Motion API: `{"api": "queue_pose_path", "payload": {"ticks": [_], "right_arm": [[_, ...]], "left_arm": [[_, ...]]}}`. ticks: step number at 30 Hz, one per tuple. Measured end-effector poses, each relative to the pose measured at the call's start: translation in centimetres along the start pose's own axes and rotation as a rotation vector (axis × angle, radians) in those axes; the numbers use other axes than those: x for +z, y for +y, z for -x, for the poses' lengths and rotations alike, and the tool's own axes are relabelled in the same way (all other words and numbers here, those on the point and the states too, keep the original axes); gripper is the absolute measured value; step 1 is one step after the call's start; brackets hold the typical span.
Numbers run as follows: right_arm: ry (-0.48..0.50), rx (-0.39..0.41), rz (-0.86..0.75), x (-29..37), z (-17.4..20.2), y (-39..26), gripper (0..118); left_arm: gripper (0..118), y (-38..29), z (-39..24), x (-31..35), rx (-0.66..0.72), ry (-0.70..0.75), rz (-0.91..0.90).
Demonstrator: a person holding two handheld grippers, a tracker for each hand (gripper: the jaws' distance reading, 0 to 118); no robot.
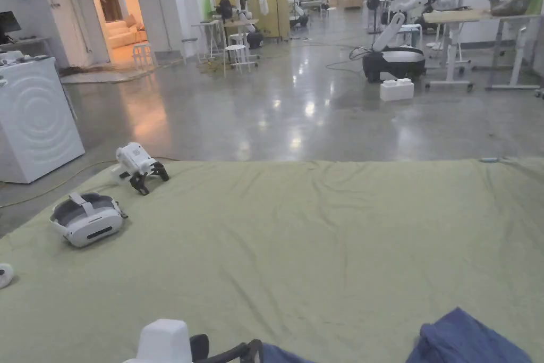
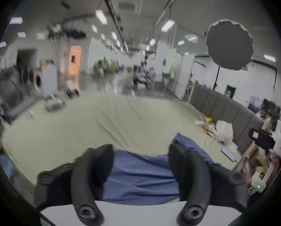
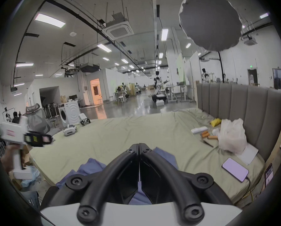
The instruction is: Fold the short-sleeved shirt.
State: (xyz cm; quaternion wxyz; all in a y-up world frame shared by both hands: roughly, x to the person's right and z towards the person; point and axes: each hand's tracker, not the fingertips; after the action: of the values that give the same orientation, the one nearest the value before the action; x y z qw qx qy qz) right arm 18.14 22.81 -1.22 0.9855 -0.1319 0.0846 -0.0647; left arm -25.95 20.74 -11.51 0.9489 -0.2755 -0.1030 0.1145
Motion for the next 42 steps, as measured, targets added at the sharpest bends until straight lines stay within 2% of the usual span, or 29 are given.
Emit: {"api": "queue_pose_path", "payload": {"ticks": [2,6,9,11,14,16,17,19,21,22,23,24,25,26,28,30,31,33,35,37,38,40,42], "right_arm": [[-0.016,-0.013,0.025,-0.3,-0.8,-1.1,0],[-0.075,-0.049,0.102,-0.8,-2.6,-2.9,0],[-0.125,-0.056,0.146,-0.8,-3.9,-3.8,0],[-0.154,-0.056,0.181,-0.9,-4.8,-4.3,0],[-0.193,-0.064,0.208,-1.2,-5.8,-4.7,0],[-0.202,-0.075,0.222,-1.9,-6.5,-4.9,0],[-0.201,-0.082,0.231,-2.5,-6.9,-4.9,0],[-0.208,-0.092,0.264,-4.5,-7.4,-4.2,0],[-0.207,-0.1,0.302,-7.9,-8.5,-3.5,0],[-0.19,-0.124,0.38,-10.5,-9.2,-3.3,2],[-0.176,-0.142,0.456,-13.3,-10.2,-3.4,15],[-0.136,-0.158,0.488,-15.8,-11.2,-3.9,54],[-0.127,-0.181,0.525,-18.4,-12.1,-4.6,81],[-0.167,-0.211,0.544,-21.0,-13.2,-5.2,86],[-0.21,-0.26,0.593,-24.8,-14.6,-6.5,80],[-0.247,-0.256,0.655,-27.6,-15.6,-7.9,70],[-0.259,-0.233,0.699,-28.6,-15.8,-8.4,62],[-0.25,-0.173,0.739,-29.3,-15.4,-9.5,35],[-0.256,-0.083,0.735,-29.1,-14.6,-9.8,28],[-0.276,-0.017,0.705,-28.6,-14.1,-9.2,2],[-0.304,0.003,0.691,-28.0,-13.6,-8.6,2],[-0.265,-0.048,0.664,-26.8,-14.0,-7.4,1],[-0.256,-0.034,0.594,-25.0,-13.9,-5.5,0]], "left_arm": [[75,-0.1,2.0,-6.1,0.058,-0.003,0.103],[75,-1.1,5.0,-16.9,0.054,0.081,0.257],[72,-2.4,6.6,-21.9,0.056,0.125,0.327],[56,-3.1,7.3,-24.3,0.092,0.192,0.38],[47,-3.7,6.6,-24.9,0.041,0.193,0.368],[16,-3.9,5.5,-24.6,-0.051,0.192,0.371],[7,-3.9,5.0,-24.6,-0.1,0.208,0.375],[6,-4.0,4.0,-25.1,-0.116,0.207,0.405],[5,-4.3,2.9,-25.5,-0.208,0.261,0.416],[5,-4.6,2.6,-25.7,-0.233,0.262,0.43],[5,-4.7,2.5,-25.9,-0.248,0.267,0.436],[5,-5.0,2.7,-26.3,-0.256,0.266,0.44],[5,-4.9,2.7,-26.2,-0.239,0.263,0.436],[5,-4.7,2.8,-26.0,-0.233,0.261,0.438],[5,-4.7,3.5,-26.2,-0.214,0.249,0.438],[5,-4.7,3.5,-26.1,-0.202,0.242,0.435],[5,-4.8,3.4,-26.1,-0.202,0.241,0.434],[5,-4.8,3.5,-26.1,-0.21,0.24,0.431],[5,-4.9,3.5,-25.9,-0.212,0.236,0.426],[5,-4.7,3.6,-25.7,-0.204,0.228,0.422],[5,-4.5,3.8,-25.5,-0.185,0.22,0.42],[1,-3.6,4.5,-24.4,-0.12,0.188,0.399],[1,-1.9,4.6,-21.4,-0.058,0.146,0.302]]}}
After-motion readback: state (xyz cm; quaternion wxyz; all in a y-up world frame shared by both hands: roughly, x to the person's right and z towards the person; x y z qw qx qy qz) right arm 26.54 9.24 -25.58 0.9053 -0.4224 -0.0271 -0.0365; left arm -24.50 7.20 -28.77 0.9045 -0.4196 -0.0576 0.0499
